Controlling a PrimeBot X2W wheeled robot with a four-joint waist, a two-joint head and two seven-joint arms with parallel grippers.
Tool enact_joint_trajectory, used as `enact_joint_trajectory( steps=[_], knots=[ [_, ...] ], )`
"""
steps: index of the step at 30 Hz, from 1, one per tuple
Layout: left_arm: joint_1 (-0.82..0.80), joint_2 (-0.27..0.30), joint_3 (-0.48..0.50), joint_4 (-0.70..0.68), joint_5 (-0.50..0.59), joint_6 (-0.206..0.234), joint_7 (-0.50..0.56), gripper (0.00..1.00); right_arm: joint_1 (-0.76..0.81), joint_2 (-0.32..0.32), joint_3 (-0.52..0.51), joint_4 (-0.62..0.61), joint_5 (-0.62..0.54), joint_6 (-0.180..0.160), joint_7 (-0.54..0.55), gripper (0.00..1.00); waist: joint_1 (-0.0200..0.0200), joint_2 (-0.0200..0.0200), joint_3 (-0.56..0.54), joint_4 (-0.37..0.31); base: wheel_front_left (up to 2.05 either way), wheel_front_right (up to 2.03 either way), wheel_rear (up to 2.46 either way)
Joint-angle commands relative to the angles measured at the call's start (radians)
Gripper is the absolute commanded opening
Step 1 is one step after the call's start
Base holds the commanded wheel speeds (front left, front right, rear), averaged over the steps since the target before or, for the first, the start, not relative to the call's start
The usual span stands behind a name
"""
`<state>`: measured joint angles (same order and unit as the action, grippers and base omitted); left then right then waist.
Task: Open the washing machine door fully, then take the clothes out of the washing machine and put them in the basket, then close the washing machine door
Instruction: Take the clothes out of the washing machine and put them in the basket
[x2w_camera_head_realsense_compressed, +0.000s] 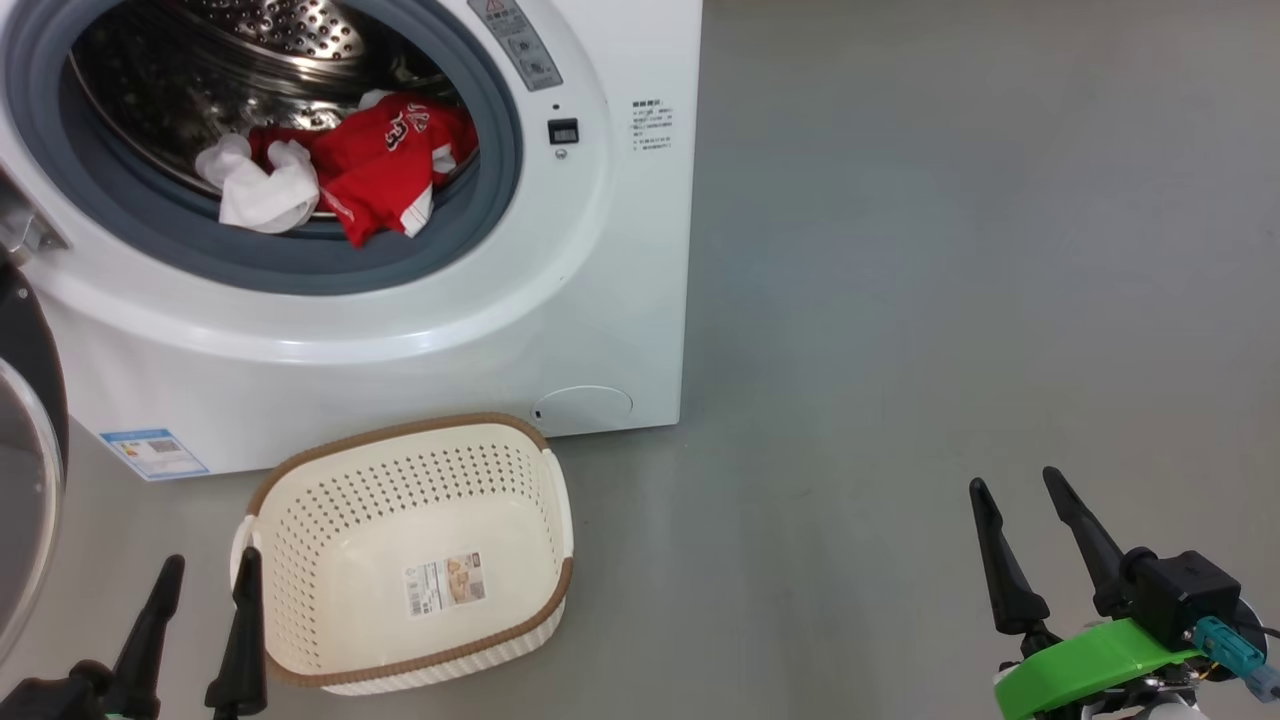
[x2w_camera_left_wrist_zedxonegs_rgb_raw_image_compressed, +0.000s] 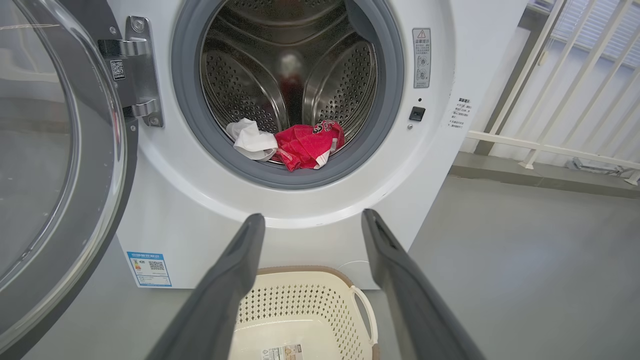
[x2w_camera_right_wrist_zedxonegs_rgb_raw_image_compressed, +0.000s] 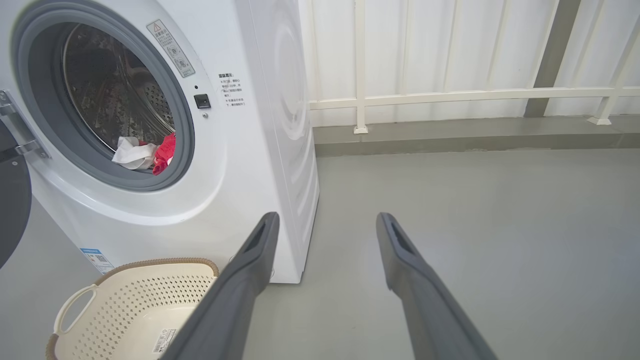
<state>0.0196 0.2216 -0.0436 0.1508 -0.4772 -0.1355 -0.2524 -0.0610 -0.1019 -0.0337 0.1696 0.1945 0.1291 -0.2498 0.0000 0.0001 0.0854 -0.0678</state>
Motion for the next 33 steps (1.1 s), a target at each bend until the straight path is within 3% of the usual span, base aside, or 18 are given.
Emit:
enact_joint_trajectory(
  steps=[1,14,27,33],
  knots=[
    [-0.032,0.030,0.031,-0.019,-0.007,0.005,-0.009,1.00,-0.021,-0.012,0.027,-0.028,0.000,0.002,-0.012,1.00,0.0000,-0.0001,0.000,0.000,0.89,-1.28,0.38],
    [-0.038,0.038,0.028,-0.008,-0.008,0.005,-0.009,1.00,-0.024,-0.011,0.030,-0.027,-0.001,0.002,-0.012,1.00,0.0000,-0.0001,0.003,0.004,0.90,-1.20,0.29],
    [-0.045,0.044,0.006,-0.012,-0.021,0.005,-0.009,1.00,-0.025,-0.005,0.036,-0.028,-0.001,0.002,-0.012,1.00,0.0000,-0.0001,0.015,0.005,0.06,-0.06,0.00],
    [-0.064,0.041,-0.013,0.053,-0.043,0.005,-0.009,1.00,-0.030,0.001,0.036,-0.031,-0.003,0.002,-0.012,1.00,0.0000,-0.0001,0.035,0.005,0.00,0.00,0.00]
  ],
)
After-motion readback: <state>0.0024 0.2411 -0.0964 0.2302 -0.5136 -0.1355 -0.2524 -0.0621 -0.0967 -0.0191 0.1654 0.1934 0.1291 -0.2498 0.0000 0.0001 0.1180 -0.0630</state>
